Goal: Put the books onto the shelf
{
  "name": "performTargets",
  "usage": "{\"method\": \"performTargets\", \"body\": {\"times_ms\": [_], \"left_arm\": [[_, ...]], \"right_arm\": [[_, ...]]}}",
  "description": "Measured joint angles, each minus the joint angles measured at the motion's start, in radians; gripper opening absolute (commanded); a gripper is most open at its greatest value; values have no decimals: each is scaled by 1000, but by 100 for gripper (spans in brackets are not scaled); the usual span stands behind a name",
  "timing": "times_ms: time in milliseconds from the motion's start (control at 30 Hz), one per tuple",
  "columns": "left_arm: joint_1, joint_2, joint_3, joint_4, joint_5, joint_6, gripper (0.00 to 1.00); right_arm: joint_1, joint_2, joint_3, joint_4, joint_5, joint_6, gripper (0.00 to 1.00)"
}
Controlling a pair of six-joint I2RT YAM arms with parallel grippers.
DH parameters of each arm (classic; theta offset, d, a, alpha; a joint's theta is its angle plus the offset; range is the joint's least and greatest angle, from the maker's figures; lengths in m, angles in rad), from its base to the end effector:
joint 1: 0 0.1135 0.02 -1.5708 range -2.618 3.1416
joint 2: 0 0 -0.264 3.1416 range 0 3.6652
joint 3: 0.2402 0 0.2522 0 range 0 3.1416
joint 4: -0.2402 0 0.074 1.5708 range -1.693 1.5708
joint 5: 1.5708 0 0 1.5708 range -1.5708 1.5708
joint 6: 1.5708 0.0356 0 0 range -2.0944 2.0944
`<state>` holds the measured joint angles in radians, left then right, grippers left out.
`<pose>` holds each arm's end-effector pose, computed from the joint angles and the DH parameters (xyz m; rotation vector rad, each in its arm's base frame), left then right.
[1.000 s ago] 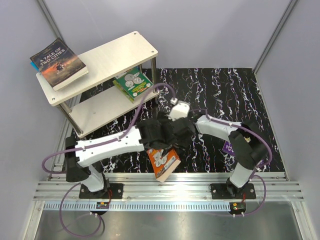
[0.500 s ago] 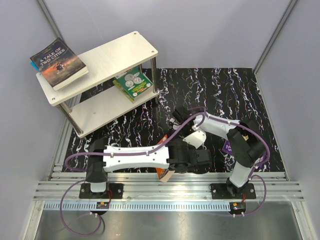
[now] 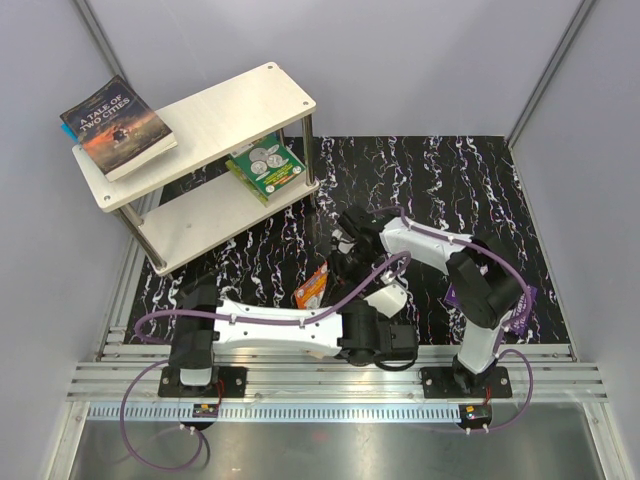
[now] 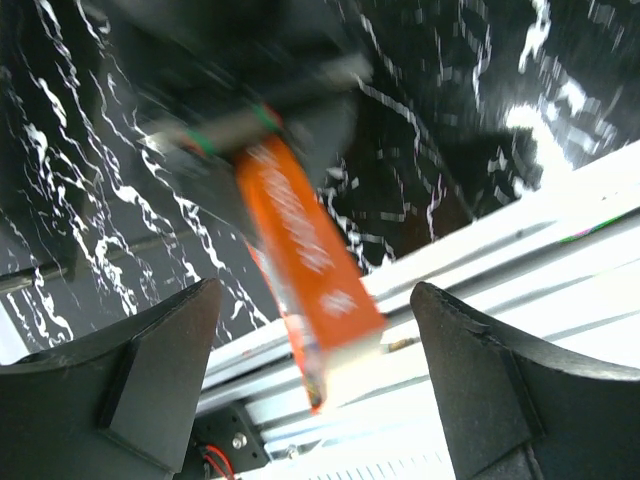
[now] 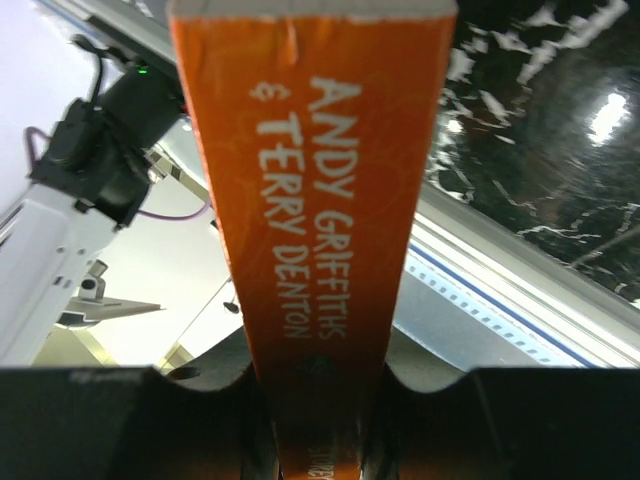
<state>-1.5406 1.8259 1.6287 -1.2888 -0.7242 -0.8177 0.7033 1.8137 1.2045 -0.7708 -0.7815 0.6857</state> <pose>0.0341 -0.3462 0.2795 0.8225 2.2860 0.2560 0.2412 0.2374 0.1813 0.1257 -2.6070 -0.9852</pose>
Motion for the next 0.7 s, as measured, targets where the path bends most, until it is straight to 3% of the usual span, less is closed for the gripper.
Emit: {"method": "performTargets", "body": {"times_ms": [167,467,600,700], "left_arm": [[-21,0,-38,4,27,-16,85],[-12,0,-86,-30,23,-82,73],[13,-14,-166,-18,21,-104,50],[27,-48,-226,35,33,-106,23]], "right_arm": [[0,16,64,-18,-10,-2,0],[-2,38,70,-47,-29,-12,0],[-2,26,47,-46,-39,-11,0],[-5,8,22,-26,-47,35,0]]}}
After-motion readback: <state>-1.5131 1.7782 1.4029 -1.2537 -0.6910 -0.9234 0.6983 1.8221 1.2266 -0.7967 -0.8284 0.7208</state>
